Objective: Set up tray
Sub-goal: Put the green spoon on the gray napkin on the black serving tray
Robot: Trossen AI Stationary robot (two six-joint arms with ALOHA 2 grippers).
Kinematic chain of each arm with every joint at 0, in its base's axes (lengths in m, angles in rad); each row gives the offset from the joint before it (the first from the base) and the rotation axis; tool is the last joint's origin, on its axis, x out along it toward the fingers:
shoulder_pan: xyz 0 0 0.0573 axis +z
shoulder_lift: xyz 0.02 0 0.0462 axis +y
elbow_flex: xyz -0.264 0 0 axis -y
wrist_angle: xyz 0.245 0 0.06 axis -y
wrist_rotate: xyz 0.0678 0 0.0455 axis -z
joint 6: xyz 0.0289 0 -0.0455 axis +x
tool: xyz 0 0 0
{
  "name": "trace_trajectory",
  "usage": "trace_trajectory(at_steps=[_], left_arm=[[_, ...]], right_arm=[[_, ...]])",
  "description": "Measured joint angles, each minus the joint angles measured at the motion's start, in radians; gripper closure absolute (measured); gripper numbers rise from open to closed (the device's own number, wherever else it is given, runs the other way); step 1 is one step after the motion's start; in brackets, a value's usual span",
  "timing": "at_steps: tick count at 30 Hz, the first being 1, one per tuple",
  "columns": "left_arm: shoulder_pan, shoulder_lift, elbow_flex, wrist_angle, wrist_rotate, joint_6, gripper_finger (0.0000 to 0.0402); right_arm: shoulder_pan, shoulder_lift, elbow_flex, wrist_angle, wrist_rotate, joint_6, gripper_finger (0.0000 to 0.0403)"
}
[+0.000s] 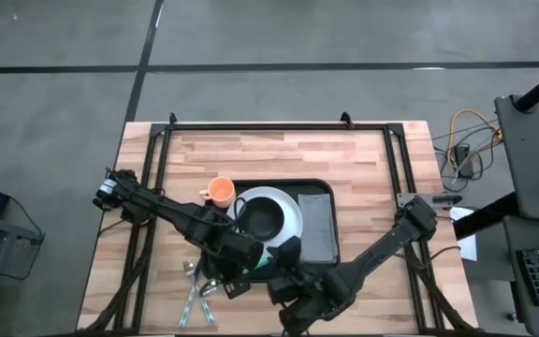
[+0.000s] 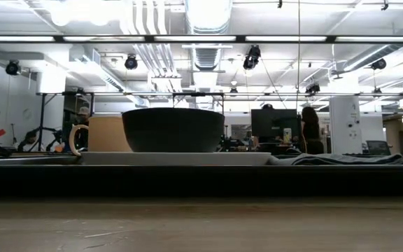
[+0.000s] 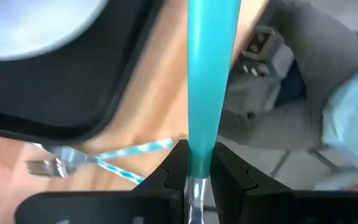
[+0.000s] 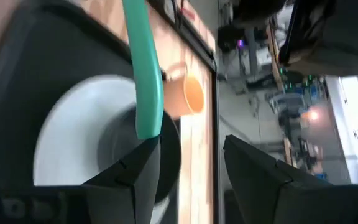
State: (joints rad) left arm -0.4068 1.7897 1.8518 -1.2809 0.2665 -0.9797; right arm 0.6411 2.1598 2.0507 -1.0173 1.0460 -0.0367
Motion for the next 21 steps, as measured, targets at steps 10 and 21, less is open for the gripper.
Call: trace_trajectory(at_steps=[10, 21], left_arm=[[0.024, -0.003, -0.003, -0.028, -0.040, 0.013, 0.0379], [0.089, -0.003, -0.003, 0.005, -0.007, 0.078, 0.0379]], right_arm=[[0.029, -0.036, 0.027, -0.333, -0.180, 0.339, 0.0236], [0.019, -0.032, 0.021, -0.050, -0.103, 0.105, 0.0236]])
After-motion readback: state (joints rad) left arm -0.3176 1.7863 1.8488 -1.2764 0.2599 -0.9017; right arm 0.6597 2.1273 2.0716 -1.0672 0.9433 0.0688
